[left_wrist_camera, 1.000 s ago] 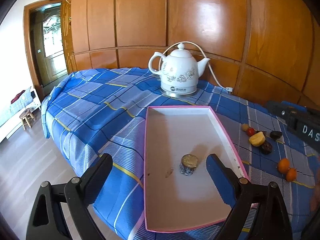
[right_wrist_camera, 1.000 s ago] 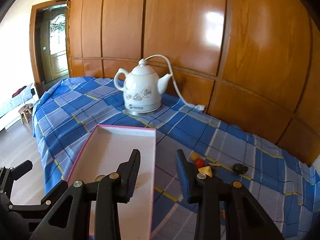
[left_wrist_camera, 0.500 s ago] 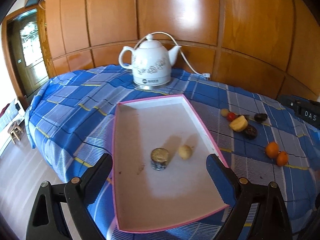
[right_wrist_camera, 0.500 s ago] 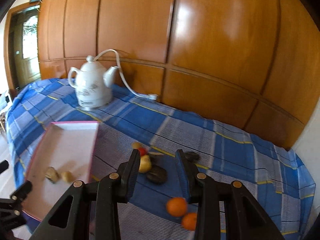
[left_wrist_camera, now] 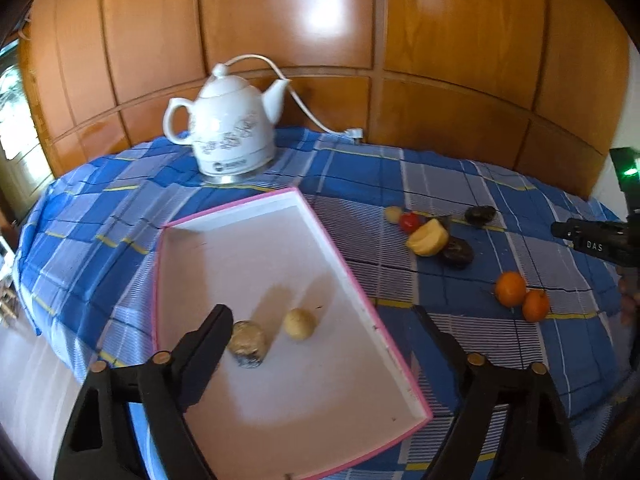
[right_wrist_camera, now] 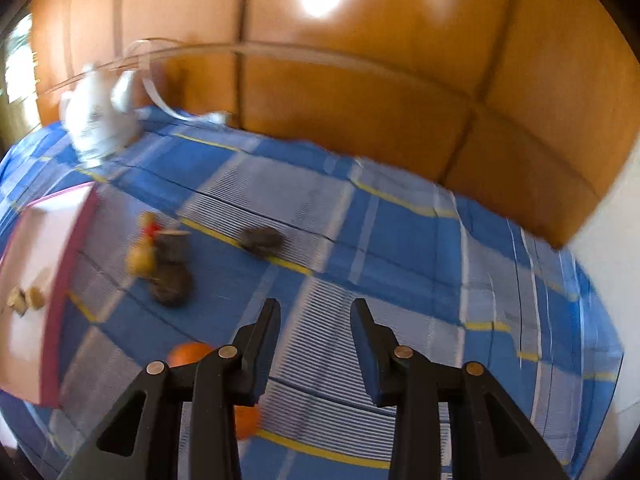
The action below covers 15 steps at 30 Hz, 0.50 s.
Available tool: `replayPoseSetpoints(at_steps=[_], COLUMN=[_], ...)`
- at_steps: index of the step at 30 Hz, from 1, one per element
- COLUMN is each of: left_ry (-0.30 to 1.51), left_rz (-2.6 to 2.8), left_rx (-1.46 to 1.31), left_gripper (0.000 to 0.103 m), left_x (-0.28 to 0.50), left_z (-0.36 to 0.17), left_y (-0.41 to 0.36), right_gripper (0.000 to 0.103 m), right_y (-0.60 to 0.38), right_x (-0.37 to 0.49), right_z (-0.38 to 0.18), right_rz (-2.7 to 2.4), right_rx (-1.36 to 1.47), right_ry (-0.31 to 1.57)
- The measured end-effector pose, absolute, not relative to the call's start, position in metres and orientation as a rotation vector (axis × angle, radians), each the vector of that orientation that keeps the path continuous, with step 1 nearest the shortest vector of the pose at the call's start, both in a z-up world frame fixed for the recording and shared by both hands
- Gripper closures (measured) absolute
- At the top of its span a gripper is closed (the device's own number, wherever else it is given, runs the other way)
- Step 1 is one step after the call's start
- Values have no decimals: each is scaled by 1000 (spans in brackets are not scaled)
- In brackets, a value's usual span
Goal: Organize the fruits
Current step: 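Reach the left gripper to the peeled pear piece and grasp it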
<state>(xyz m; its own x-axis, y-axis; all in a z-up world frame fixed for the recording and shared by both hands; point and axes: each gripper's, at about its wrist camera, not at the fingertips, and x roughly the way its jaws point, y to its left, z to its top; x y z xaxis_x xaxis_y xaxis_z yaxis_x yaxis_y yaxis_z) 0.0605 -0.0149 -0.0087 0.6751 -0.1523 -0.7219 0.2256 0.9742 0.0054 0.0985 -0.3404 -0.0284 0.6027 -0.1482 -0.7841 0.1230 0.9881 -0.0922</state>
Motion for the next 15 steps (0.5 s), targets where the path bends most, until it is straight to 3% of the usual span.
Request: replayPoseSetpoints(at_steps=[5, 11, 15], left_ry=[868, 978, 1008], left_rz=[-277, -361, -391], left_rx=[106, 35, 1], left_gripper=[40, 63, 67], left_x=[79, 109, 128], left_z=[-17, -28, -30], left_y=[-33, -51, -63], right_gripper=[66, 66, 66], right_y=[-372, -370, -366], right_x=[102, 103, 105], right_z=[-36, -38, -36], right_rz=[-166, -138, -135], right_rx=[170, 206, 192], right_ry=[958, 980, 980])
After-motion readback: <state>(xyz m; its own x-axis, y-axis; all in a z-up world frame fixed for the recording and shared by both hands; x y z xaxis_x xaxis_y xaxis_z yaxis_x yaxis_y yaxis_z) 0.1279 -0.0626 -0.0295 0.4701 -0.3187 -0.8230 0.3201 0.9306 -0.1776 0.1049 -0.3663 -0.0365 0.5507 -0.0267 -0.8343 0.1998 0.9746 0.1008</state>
